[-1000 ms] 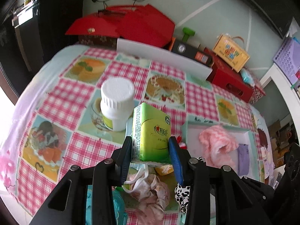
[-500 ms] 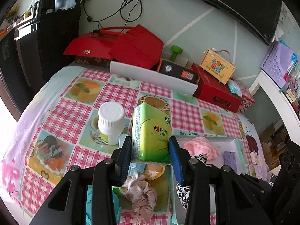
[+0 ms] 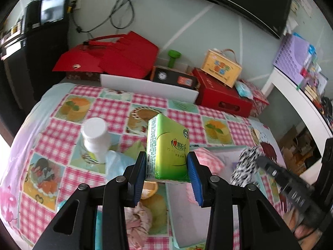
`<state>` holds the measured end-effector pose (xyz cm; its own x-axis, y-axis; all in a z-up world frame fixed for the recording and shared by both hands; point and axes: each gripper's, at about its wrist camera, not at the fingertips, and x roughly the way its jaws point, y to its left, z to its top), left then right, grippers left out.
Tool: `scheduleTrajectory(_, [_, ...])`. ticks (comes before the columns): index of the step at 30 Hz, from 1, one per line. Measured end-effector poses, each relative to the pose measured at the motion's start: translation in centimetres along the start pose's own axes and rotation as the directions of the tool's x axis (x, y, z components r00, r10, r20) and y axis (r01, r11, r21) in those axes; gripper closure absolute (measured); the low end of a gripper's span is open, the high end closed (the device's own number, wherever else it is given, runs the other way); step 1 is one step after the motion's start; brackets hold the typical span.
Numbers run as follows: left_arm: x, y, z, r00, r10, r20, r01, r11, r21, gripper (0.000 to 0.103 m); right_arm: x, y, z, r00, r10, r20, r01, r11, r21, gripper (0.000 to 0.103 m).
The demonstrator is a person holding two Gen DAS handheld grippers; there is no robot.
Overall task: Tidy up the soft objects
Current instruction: 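Carry the tissue pack into the tray and open the left gripper while the right carries the scrunchie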
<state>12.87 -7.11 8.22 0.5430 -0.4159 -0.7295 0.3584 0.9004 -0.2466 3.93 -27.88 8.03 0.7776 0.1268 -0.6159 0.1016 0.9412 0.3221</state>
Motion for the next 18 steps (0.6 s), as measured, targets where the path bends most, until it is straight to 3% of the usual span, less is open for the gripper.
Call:
scheduleTrajectory(9, [2.3, -4.0, -1.3, 0.997, -0.042, -0.063, 0.047, 0.996, 0.081, 0.062, -3.5, -6.4, 0.3, 0.981, -0.190, 0.040, 0.184, 0.976, 0.119, 0.096])
scheduleTrajectory(18, [5.2, -8.0, -3.3, 0.980, -0.119, -0.160, 0.141, 0.981, 0.135, 0.062, -4.9, -10.4, -0.5, 0.926, -0.378, -0.018, 0.376, 0.913, 0.157, 0.096])
